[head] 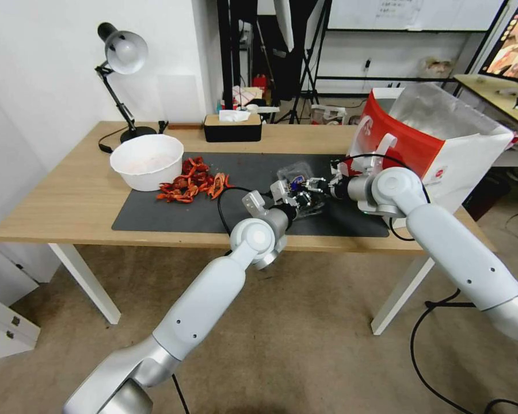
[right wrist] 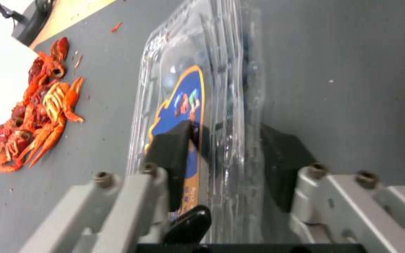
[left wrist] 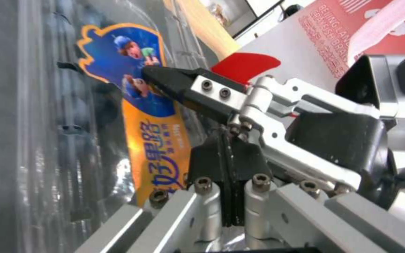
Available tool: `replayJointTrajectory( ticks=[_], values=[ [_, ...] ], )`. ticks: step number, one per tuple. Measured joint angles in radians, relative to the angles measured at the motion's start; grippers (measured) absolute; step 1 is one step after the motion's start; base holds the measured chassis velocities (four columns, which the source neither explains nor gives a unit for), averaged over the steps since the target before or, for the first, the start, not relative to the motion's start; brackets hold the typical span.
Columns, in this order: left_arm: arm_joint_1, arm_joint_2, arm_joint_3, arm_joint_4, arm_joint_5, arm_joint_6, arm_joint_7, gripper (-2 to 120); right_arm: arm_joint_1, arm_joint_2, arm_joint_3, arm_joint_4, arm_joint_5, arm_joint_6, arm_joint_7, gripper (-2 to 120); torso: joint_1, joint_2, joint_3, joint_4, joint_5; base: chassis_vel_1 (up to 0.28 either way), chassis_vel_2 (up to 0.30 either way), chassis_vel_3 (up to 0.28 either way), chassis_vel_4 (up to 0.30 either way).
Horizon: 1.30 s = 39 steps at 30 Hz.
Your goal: Close the takeout container lid, then place the container into the takeout bag.
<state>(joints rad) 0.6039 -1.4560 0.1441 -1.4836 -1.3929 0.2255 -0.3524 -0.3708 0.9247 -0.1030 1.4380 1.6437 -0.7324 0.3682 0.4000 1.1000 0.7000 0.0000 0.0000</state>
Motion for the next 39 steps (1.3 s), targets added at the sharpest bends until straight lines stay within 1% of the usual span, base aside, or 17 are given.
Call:
replayJointTrajectory(
  ticks=[1, 2, 4, 5, 6, 8, 9, 10, 19, 27, 36, 39],
  values=[
    [0.000, -0.001, 0.000, 0.000, 0.000, 0.000, -0.001, 0, 0.000, -0.004, 0.001, 0.001, 0.001, 0.000, 0.001, 28, 0.000, 0.000, 0.000, 0.0000, 0.0000, 0.000, 0.000, 0.000, 0.000],
    [0.000, -0.001, 0.000, 0.000, 0.000, 0.000, -0.001, 0, 0.000, -0.004, 0.001, 0.001, 0.001, 0.000, 0.001, 28, 0.000, 0.000, 0.000, 0.0000, 0.0000, 0.000, 0.000, 0.000, 0.000],
    [-0.002, -0.002, 0.001, 0.000, 0.001, -0.001, -0.002, 0, -0.002, -0.008, 0.003, 0.003, 0.003, 0.000, 0.003, 18, 0.000, 0.000, 0.000, -0.0001, 0.0000, 0.000, 0.000, 0.000, 0.000],
    [-0.002, -0.002, 0.001, 0.000, 0.001, -0.001, -0.002, 0, -0.002, -0.008, 0.003, 0.003, 0.003, 0.000, 0.003, 18, 0.000, 0.000, 0.000, -0.0001, 0.0000, 0.000, 0.000, 0.000, 0.000],
    [-0.003, -0.002, 0.001, 0.000, 0.001, -0.001, -0.002, 0, -0.004, -0.009, 0.006, 0.005, 0.004, 0.001, 0.005, 11, 0.000, 0.000, 0.000, 0.0000, 0.0000, 0.000, 0.000, 0.000, 0.000],
    [-0.004, -0.002, 0.001, 0.000, 0.001, -0.003, -0.002, 0, -0.008, -0.011, 0.009, 0.005, 0.005, 0.000, 0.007, 3, 0.000, 0.000, 0.000, 0.0000, -0.0001, 0.000, 0.000, 0.000, 0.000],
    [-0.004, -0.002, 0.001, 0.000, 0.001, -0.003, -0.002, 0, -0.008, -0.011, 0.009, 0.005, 0.005, 0.000, 0.007, 3, 0.000, 0.000, 0.000, 0.0000, -0.0001, 0.000, 0.000, 0.000, 0.000],
    [-0.005, -0.003, 0.002, -0.001, 0.001, -0.004, -0.002, 0, -0.009, -0.011, 0.010, 0.006, 0.005, 0.000, 0.008, 0, 0.000, 0.000, 0.000, -0.0001, 0.0002, 0.000, 0.000, 0.000, 0.000],
    [-0.006, 0.000, 0.001, -0.001, 0.002, -0.005, -0.002, 0, -0.011, -0.014, 0.022, 0.007, 0.008, 0.000, 0.014, 0, 0.000, 0.000, 0.000, -0.0001, 0.0000, 0.000, 0.000, 0.000, 0.000],
    [0.000, 0.020, -0.007, -0.011, 0.002, -0.005, 0.001, 0, -0.007, -0.019, 0.026, 0.007, 0.011, 0.000, 0.016, 0, 0.000, 0.000, 0.000, 0.0000, 0.0000, 0.000, 0.000, 0.000, 0.000],
    [0.029, 0.056, -0.014, -0.044, 0.002, -0.001, 0.006, 0, 0.002, -0.018, 0.036, 0.003, 0.020, 0.000, 0.020, 0, 0.000, 0.000, 0.000, 0.0000, -0.0002, 0.000, 0.000, 0.000, 0.000],
    [0.049, 0.083, -0.019, -0.072, 0.003, 0.000, 0.009, 0, 0.004, -0.016, 0.036, 0.005, 0.024, 0.000, 0.025, 0, 0.000, 0.000, 0.000, -0.0001, -0.0002, 0.000, 0.000, 0.000, 0.000]
  ],
)
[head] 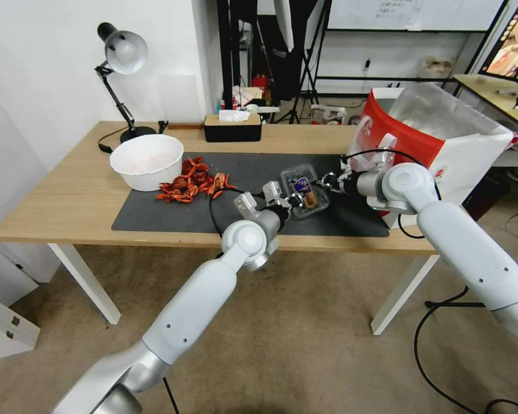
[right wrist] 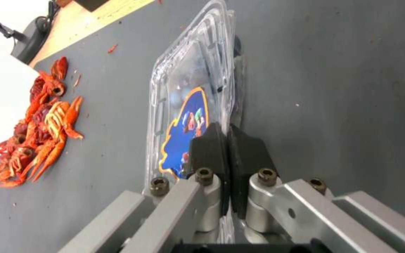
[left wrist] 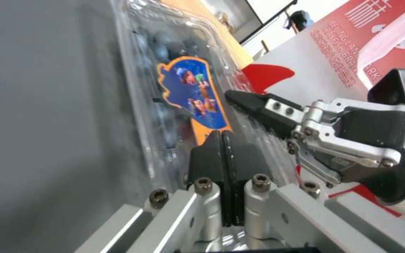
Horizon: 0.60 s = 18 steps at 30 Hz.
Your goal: Close the takeout container lid, then place the container into the takeout bag.
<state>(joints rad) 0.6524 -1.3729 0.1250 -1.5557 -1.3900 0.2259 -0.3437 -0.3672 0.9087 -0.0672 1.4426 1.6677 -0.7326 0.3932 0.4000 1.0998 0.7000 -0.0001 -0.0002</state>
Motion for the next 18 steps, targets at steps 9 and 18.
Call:
replayJointTrajectory(
  ticks=[9, 18],
  values=[
    [0.049, 0.068, -0.021, -0.080, 0.000, 0.001, 0.003, 0, 0.003, 0.006, 0.001, 0.002, 0.004, 0.000, 0.002, 0, 0.000, 0.000, 0.000, 0.0001, 0.0000, 0.000, 0.000, 0.000, 0.000],
    [0.221, 0.206, -0.100, -0.268, 0.112, -0.011, 0.110, 2, 0.002, 0.018, 0.011, 0.011, 0.011, 0.001, 0.004, 0, 0.000, 0.000, 0.000, 0.0002, 0.0001, 0.000, 0.000, 0.000, 0.000]
  ],
)
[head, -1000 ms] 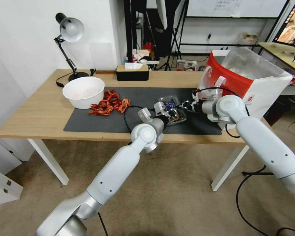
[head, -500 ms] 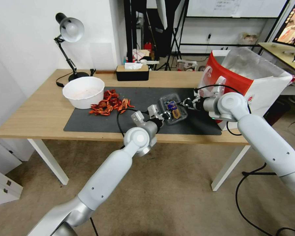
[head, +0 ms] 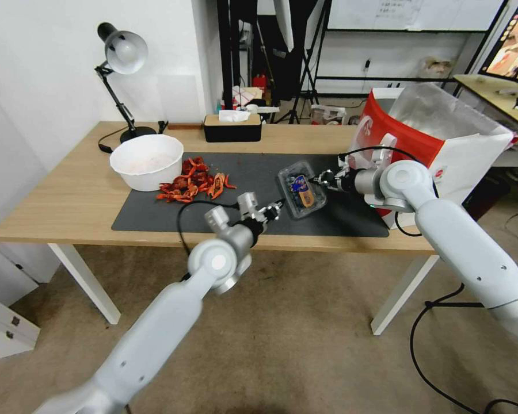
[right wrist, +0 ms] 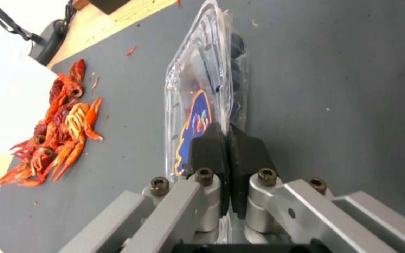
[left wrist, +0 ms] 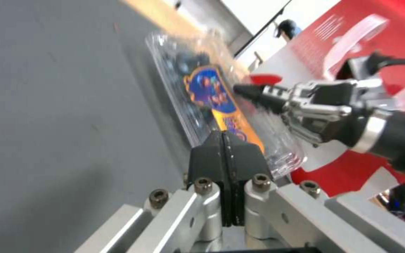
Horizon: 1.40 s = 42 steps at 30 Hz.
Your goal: Close the takeout container lid, then place the container into the takeout bag.
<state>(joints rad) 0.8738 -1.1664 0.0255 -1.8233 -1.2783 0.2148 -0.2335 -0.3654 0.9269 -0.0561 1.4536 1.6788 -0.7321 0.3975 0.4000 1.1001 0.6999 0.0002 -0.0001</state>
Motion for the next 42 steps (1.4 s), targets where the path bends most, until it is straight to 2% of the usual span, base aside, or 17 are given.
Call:
replayJointTrajectory(
  ticks=[2, 3, 7, 9, 11, 12, 13, 16, 19, 21, 23, 25, 26, 29, 34, 36, 42],
  values=[
    [0.017, 0.011, -0.008, -0.012, 0.023, -0.005, 0.018, 5, 0.000, 0.001, 0.001, 0.000, 0.000, 0.000, 0.000, 0, 0.000, 0.000, 0.000, 0.0000, 0.0000, 0.000, 0.000, 0.000, 0.000],
    [0.062, 0.037, -0.029, -0.040, 0.093, -0.028, 0.064, 13, -0.002, 0.003, 0.003, 0.001, 0.002, 0.000, 0.000, 0, 0.000, 0.000, 0.000, -0.0001, -0.0002, 0.000, 0.000, 0.000, 0.000],
    [0.127, 0.073, -0.062, -0.072, 0.196, -0.062, 0.120, 23, -0.003, 0.008, 0.009, 0.003, 0.006, 0.000, 0.000, 0, 0.000, 0.000, 0.000, -0.0004, -0.0001, 0.000, 0.000, 0.000, 0.000],
    [0.207, 0.119, -0.097, -0.100, 0.308, -0.117, 0.157, 33, -0.004, 0.013, 0.018, 0.011, 0.014, 0.001, -0.001, 0, 0.000, 0.000, 0.000, 0.0000, -0.0002, 0.000, 0.000, 0.000, 0.000],
    [0.207, 0.119, -0.097, -0.100, 0.308, -0.117, 0.157, 33, -0.004, 0.013, 0.018, 0.011, 0.014, 0.001, -0.001, 0, 0.000, 0.000, 0.000, 0.0000, -0.0002, 0.000, 0.000, 0.000, 0.000],
    [0.269, 0.156, -0.125, -0.111, 0.386, -0.173, 0.168, 44, -0.006, 0.017, 0.029, 0.023, 0.024, 0.001, -0.001, 0, 0.000, 0.000, 0.000, 0.0001, -0.0002, 0.000, 0.000, 0.000, 0.000],
    [0.269, 0.156, -0.125, -0.111, 0.386, -0.173, 0.168, 44, -0.006, 0.017, 0.029, 0.023, 0.024, 0.001, -0.001, 0, 0.000, 0.000, 0.000, 0.0001, -0.0002, 0.000, 0.000, 0.000, 0.000],
    [0.328, 0.187, -0.163, -0.114, 0.482, -0.237, 0.169, 59, -0.006, 0.023, 0.045, 0.042, 0.039, 0.001, -0.001, 0, 0.000, 0.000, 0.000, -0.0002, -0.0001, 0.000, 0.000, 0.000, 0.000],
    [0.352, 0.193, -0.176, -0.117, 0.517, -0.256, 0.166, 66, -0.006, 0.027, 0.057, 0.053, 0.045, 0.001, -0.002, 0, 0.000, 0.000, 0.000, -0.0002, 0.0001, 0.000, 0.000, 0.000, 0.000],
    [0.400, 0.198, -0.199, -0.122, 0.578, -0.286, 0.153, 77, -0.006, 0.031, 0.083, 0.076, 0.058, 0.007, -0.008, 0, 0.000, 0.000, 0.000, -0.0002, 0.0000, 0.000, 0.000, 0.000, 0.000],
    [0.416, 0.198, -0.204, -0.123, 0.600, -0.301, 0.143, 81, -0.004, 0.031, 0.089, 0.084, 0.060, 0.011, -0.011, 0, 0.000, 0.000, 0.000, -0.0003, -0.0001, 0.000, 0.000, 0.000, 0.000],
    [0.479, 0.196, -0.221, -0.140, 0.670, -0.338, 0.098, 93, 0.006, 0.027, 0.116, 0.125, 0.071, 0.034, -0.017, 0, 0.000, 0.000, 0.000, -0.0002, -0.0001, 0.000, 0.000, 0.000, 0.000],
    [0.479, 0.196, -0.221, -0.140, 0.670, -0.338, 0.098, 93, 0.006, 0.027, 0.116, 0.125, 0.071, 0.034, -0.017, 0, 0.000, 0.000, 0.000, -0.0002, -0.0001, 0.000, 0.000, 0.000, 0.000],
    [0.564, 0.174, -0.253, -0.152, 0.724, -0.378, 0.035, 99, 0.014, 0.016, 0.158, 0.189, 0.072, 0.083, -0.029, 0, 0.000, 0.000, 0.000, 0.0000, 0.0000, 0.000, 0.000, 0.000, 0.000],
    [0.628, 0.143, -0.281, -0.147, 0.755, -0.416, 0.028, 100, 0.016, -0.005, 0.201, 0.248, 0.013, 0.141, -0.044, 0, 0.000, 0.000, 0.000, -0.0001, 0.0002, 0.000, 0.000, 0.000, 0.000],
    [0.674, 0.105, -0.293, -0.138, 0.786, -0.448, 0.042, 100, 0.010, -0.042, 0.254, 0.294, -0.026, 0.188, -0.058, 0, 0.000, 0.000, 0.000, 0.0000, 0.0002, 0.000, 0.000, 0.000, 0.000],
    [0.697, 0.072, -0.290, -0.132, 0.809, -0.469, 0.044, 100, -0.013, -0.114, 0.323, 0.331, -0.042, 0.227, -0.058, 0, 0.000, 0.000, 0.000, -0.0003, 0.0004, 0.000, 0.000, 0.000, 0.000]
  ],
)
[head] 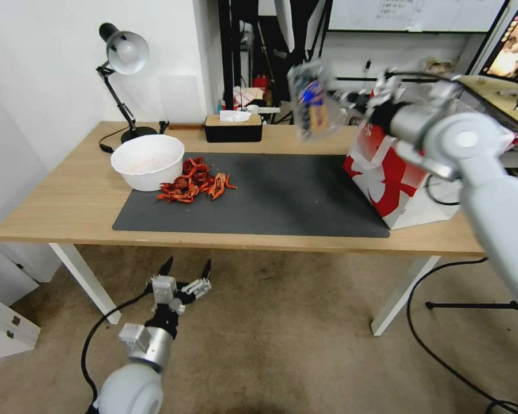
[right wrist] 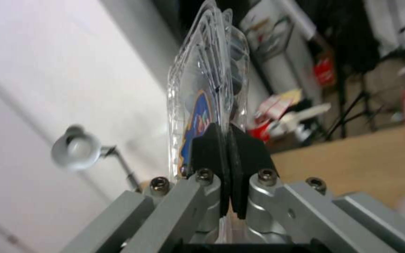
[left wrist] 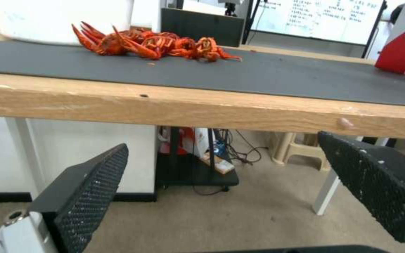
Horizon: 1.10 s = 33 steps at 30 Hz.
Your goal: Close the takeout container lid, then place the container into the takeout bag.
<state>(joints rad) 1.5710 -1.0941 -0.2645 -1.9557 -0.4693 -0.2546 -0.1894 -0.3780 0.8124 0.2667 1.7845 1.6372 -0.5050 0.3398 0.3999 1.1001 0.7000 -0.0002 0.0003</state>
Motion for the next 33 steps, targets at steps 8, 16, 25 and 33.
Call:
replayJointTrajectory(
  ticks=[8, 16, 25, 33],
  values=[
    [0.003, -0.027, 0.026, 0.000, 0.019, -0.008, 0.002, 100, -0.083, -0.131, 0.148, 0.015, 0.000, 0.043, -0.005, 0, 0.000, 0.000, 0.000, 0.0001, -0.0002, 0.000, 0.000, 0.000, 0.000],
    [0.021, -0.039, 0.048, -0.017, 0.042, -0.015, 0.005, 100, -0.212, -0.238, 0.283, -0.041, -0.058, 0.060, -0.070, 0, 0.000, 0.000, 0.000, 0.0003, 0.0000, 0.000, 0.000, 0.000, 0.000],
    [0.024, -0.067, 0.058, -0.022, 0.055, -0.024, 0.012, 100, -0.415, -0.270, 0.410, -0.056, -0.110, 0.087, -0.141, 0, 0.000, 0.000, 0.000, 0.0001, -0.0003, 0.000, 0.000, 0.000, 0.000],
    [0.028, -0.087, 0.061, -0.025, 0.068, -0.025, 0.016, 100, -0.475, -0.262, 0.437, -0.052, -0.105, 0.085, -0.156, 4, 0.000, 0.000, 0.000, 0.0002, -0.0002, 0.000, 0.000, 0.000, 0.000]
  ],
)
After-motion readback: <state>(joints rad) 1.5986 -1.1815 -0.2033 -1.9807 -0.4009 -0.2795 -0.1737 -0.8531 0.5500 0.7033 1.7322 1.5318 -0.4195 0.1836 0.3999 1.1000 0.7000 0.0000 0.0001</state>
